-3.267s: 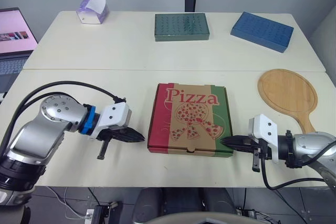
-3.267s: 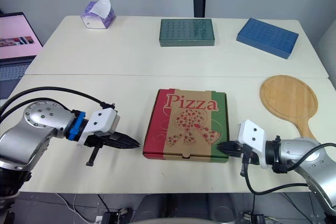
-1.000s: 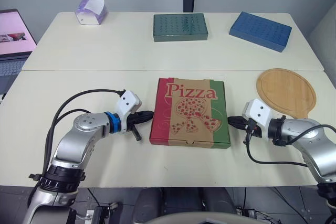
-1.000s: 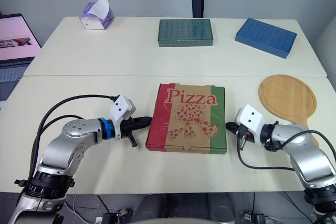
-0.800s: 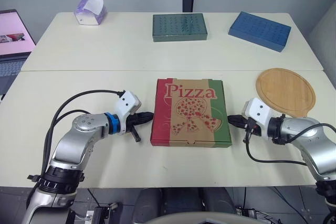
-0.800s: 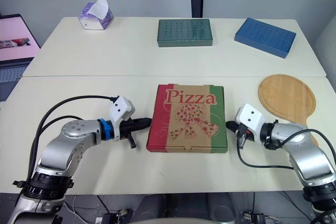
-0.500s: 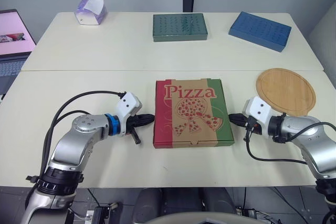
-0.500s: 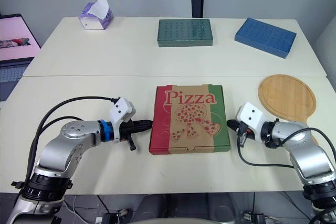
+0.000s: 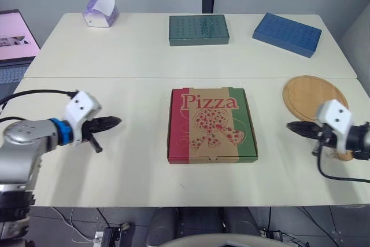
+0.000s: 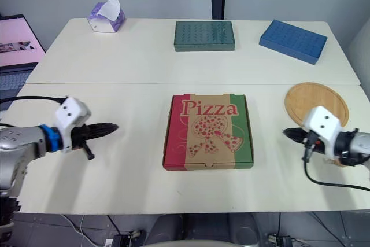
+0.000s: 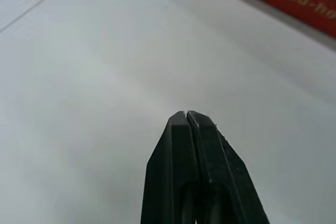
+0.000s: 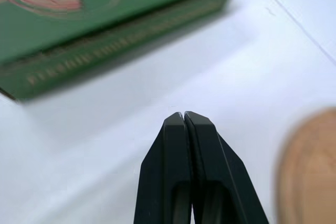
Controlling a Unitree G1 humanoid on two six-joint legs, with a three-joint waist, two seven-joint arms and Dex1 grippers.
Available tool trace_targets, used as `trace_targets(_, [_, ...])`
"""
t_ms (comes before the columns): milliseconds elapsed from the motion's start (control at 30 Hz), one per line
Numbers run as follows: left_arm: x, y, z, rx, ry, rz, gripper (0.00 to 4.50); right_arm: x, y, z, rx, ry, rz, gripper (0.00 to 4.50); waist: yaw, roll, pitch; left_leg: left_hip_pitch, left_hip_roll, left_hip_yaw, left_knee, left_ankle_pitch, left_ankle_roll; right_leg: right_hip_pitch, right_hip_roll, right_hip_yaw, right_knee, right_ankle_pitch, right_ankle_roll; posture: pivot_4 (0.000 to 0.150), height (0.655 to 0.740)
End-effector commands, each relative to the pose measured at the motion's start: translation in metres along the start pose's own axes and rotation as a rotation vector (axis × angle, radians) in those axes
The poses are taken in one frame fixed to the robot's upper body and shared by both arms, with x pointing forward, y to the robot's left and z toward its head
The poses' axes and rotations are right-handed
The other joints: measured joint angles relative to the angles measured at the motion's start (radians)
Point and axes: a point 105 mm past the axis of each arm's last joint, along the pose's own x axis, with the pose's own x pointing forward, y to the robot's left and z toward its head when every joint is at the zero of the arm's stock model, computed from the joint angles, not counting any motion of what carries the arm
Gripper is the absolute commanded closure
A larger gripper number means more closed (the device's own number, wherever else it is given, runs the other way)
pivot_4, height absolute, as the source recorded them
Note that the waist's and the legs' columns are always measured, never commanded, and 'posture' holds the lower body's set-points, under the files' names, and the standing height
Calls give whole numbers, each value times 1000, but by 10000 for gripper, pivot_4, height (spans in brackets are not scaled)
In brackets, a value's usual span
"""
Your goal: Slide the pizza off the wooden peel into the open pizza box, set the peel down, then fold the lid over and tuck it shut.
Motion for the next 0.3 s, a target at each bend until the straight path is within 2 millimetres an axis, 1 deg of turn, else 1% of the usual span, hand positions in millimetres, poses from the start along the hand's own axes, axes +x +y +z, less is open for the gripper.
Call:
trace_targets(33, [-37, 26, 7, 32, -12, 113, 45000, -27, -19, 1, -91, 17, -32, 44152, -2, 0, 0, 0, 0, 0, 0, 0, 0, 0, 0, 0, 0, 0, 0, 1500, 7400])
trace_targets(167, [-47, 25, 2, -5, -4, 119, 45000, -31, -28, -7, -89, 46, -19, 44152, -1, 0, 0, 2, 0, 1, 0, 0, 0, 1, 0, 1, 0, 0, 0, 1500, 7400])
trace_targets(300, [-46, 24, -5, -39, 17, 124, 45000, -27, -32, -9, -97, 49, -7, 44152, -1, 0, 0, 1, 0, 1, 0, 0, 0, 1, 0, 1, 0, 0, 0, 1500, 7400])
